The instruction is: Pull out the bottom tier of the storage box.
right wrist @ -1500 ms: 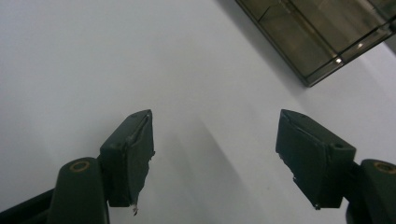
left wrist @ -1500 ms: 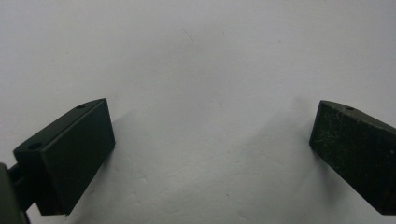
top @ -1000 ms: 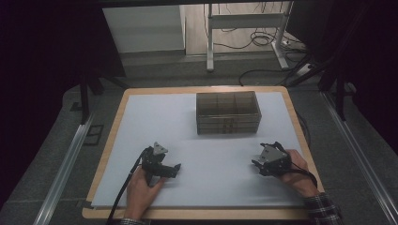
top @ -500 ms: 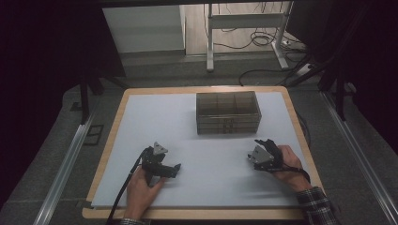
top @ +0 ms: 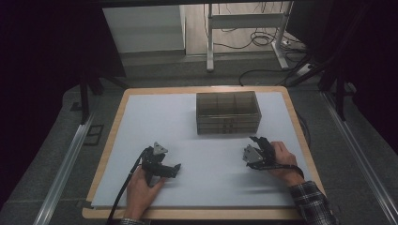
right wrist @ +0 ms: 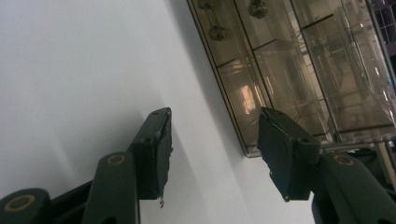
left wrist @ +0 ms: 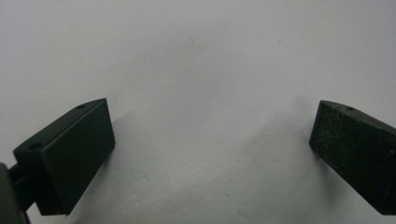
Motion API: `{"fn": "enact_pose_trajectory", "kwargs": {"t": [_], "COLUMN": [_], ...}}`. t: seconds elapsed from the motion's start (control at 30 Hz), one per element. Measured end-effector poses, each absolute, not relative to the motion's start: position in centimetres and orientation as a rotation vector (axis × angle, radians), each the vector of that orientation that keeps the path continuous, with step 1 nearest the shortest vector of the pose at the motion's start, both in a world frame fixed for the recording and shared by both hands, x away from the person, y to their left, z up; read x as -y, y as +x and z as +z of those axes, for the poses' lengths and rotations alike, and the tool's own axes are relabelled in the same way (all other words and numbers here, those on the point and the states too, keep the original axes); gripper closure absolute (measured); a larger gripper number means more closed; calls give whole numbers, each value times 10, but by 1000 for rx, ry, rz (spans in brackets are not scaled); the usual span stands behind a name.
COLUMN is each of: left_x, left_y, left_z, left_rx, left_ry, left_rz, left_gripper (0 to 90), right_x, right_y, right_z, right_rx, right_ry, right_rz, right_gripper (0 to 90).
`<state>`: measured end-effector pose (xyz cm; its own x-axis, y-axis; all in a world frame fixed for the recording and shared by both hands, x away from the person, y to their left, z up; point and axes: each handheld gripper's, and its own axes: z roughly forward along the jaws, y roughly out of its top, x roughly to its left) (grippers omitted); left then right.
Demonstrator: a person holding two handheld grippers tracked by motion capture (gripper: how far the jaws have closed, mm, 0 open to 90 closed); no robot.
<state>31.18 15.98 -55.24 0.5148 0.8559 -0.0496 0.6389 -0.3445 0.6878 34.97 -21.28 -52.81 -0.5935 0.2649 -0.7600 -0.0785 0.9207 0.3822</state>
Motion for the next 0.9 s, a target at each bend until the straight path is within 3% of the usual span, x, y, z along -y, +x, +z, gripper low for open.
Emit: {"fn": "enact_pose_trajectory", "kwargs": {"t": [0.9], "left_x": [-160], "left_y": [312], "left_z": [-552], "left_rx": [-1214], "left_ry": [2097], "left_rz": [423], "left_gripper": [0], "right_x": [169], "right_y": [371], "right_z": [-547], "right_rx": [-2010], "right_ry": [-103], "right_rz": [261], "right_gripper": [581]}}
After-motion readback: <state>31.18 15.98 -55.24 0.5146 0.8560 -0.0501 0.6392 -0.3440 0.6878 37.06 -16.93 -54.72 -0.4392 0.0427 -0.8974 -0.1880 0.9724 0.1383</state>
